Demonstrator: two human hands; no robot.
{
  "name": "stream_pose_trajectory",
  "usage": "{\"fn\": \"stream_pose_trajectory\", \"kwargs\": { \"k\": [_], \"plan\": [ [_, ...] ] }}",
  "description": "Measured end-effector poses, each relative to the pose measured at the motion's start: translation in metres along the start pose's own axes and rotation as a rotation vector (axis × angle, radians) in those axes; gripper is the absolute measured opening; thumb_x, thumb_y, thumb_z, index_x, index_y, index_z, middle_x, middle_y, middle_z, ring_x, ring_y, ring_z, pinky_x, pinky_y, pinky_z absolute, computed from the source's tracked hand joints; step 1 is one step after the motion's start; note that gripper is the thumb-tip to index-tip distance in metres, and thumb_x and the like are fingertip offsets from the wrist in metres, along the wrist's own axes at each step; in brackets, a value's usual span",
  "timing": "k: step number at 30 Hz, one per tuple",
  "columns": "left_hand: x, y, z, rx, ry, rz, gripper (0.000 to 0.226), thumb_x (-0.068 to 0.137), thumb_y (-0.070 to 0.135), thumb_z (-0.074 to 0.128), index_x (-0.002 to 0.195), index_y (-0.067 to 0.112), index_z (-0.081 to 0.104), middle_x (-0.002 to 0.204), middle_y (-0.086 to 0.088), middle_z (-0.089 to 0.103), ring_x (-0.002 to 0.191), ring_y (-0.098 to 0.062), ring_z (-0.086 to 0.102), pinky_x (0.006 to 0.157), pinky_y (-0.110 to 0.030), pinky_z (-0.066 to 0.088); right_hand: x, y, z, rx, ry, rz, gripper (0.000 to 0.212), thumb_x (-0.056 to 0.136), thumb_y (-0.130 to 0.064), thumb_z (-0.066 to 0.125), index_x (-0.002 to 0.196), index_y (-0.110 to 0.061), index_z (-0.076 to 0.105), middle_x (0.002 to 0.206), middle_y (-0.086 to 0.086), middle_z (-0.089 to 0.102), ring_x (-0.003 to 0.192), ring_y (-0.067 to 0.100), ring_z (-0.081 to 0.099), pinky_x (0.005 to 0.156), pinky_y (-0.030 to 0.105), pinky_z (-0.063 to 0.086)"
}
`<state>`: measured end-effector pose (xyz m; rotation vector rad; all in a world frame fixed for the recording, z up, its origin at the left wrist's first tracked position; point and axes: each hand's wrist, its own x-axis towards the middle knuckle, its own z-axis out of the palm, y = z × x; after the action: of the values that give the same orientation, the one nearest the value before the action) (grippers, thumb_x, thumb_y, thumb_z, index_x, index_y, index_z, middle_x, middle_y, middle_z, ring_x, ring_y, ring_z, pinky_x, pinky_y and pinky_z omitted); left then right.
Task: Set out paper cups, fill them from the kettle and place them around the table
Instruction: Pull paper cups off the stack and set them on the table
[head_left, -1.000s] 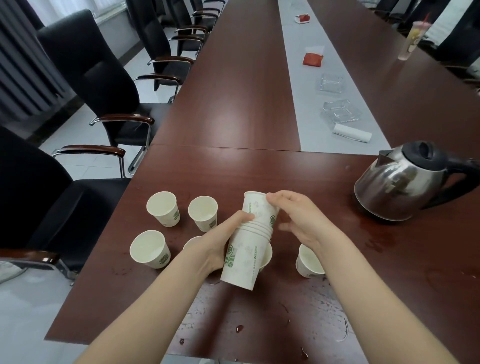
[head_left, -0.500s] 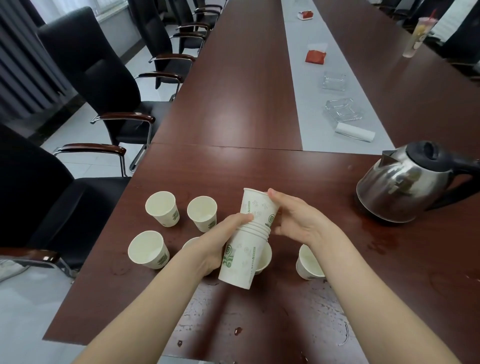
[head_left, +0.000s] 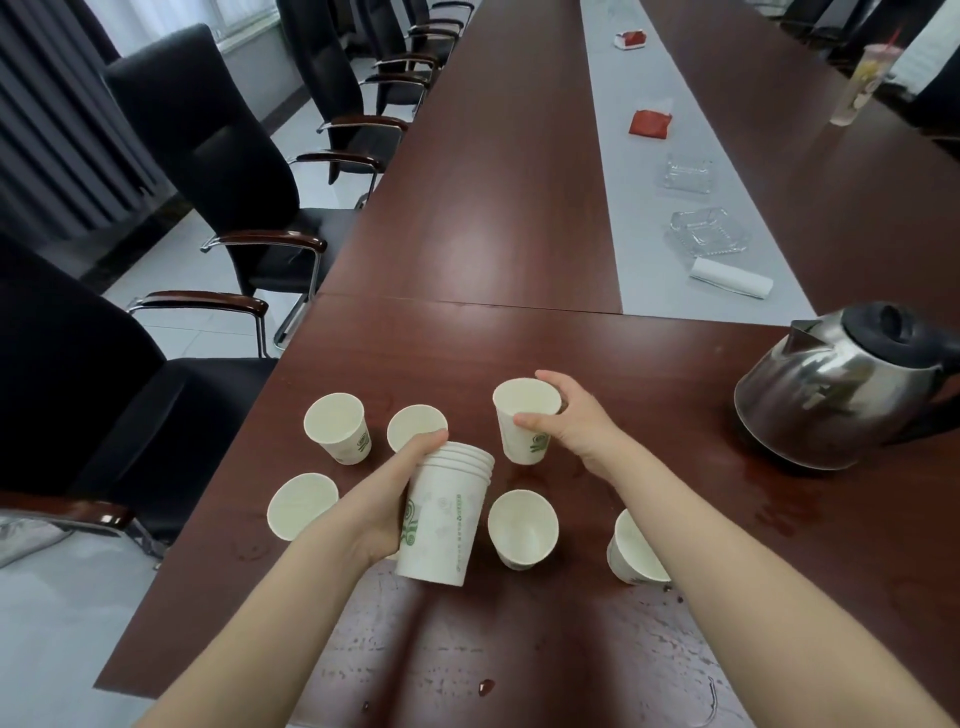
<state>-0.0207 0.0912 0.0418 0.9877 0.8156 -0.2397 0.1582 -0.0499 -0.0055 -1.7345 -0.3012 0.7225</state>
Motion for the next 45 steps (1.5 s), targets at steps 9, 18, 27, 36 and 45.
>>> {"fn": "stream_pose_trajectory", "kwargs": {
  "k": [9, 18, 27, 36, 45],
  "plan": [
    [-0.005, 0.003, 0.000, -0.053, 0.063, 0.015, 0.038, 0.083, 0.045, 0.060, 0.096, 0.010, 0.069, 0.083, -0.010, 0.071, 0.072, -0.023, 0.067, 0.072, -0.034, 0.052, 0.009, 0.029, 0.010, -0.125, -0.048, -0.011, 0.077, 0.065, -0.013, 0.084, 0.132, -0.025, 0.047, 0.129, -0.001, 0.051, 0.117, 0.018, 0.048, 0.094, 0.031, 0.043],
    [0.002, 0.001, 0.008, -0.046, 0.032, -0.001, 0.037, 0.084, 0.044, 0.059, 0.094, 0.010, 0.069, 0.083, -0.009, 0.071, 0.070, -0.021, 0.068, 0.068, -0.030, 0.054, 0.006, 0.041, 0.005, -0.191, -0.074, -0.007, 0.082, 0.064, -0.011, 0.085, 0.132, -0.023, 0.041, 0.124, -0.002, 0.051, 0.116, 0.019, 0.049, 0.090, 0.026, 0.041],
    [0.005, 0.000, 0.017, -0.043, -0.008, -0.020, 0.041, 0.085, 0.044, 0.059, 0.099, 0.007, 0.068, 0.083, -0.010, 0.073, 0.068, -0.020, 0.071, 0.057, -0.027, 0.056, 0.001, 0.026, 0.001, -0.253, -0.084, -0.011, 0.095, 0.073, -0.027, 0.080, 0.149, -0.024, 0.021, 0.152, 0.000, 0.030, 0.140, 0.017, 0.029, 0.113, 0.034, 0.027],
    [0.009, -0.001, 0.034, -0.028, -0.072, -0.003, 0.064, 0.065, 0.050, 0.066, 0.111, 0.006, 0.066, 0.104, -0.016, 0.071, 0.085, -0.025, 0.069, 0.077, -0.035, 0.057, -0.050, -0.040, -0.010, -0.119, -0.241, -0.164, 0.018, 0.094, -0.019, 0.055, 0.087, -0.020, 0.071, 0.084, -0.017, 0.069, 0.085, 0.000, 0.058, 0.075, 0.017, 0.045],
    [0.015, -0.003, 0.055, 0.045, -0.108, -0.004, 0.074, 0.059, 0.058, 0.069, 0.110, 0.004, 0.068, 0.100, -0.014, 0.070, 0.084, -0.026, 0.068, 0.077, -0.036, 0.053, -0.067, -0.037, -0.021, -0.014, -0.324, -0.156, 0.024, 0.087, -0.010, 0.063, 0.069, -0.022, 0.072, 0.073, -0.006, 0.066, 0.071, 0.005, 0.058, 0.074, 0.024, 0.043]
  ]
}}
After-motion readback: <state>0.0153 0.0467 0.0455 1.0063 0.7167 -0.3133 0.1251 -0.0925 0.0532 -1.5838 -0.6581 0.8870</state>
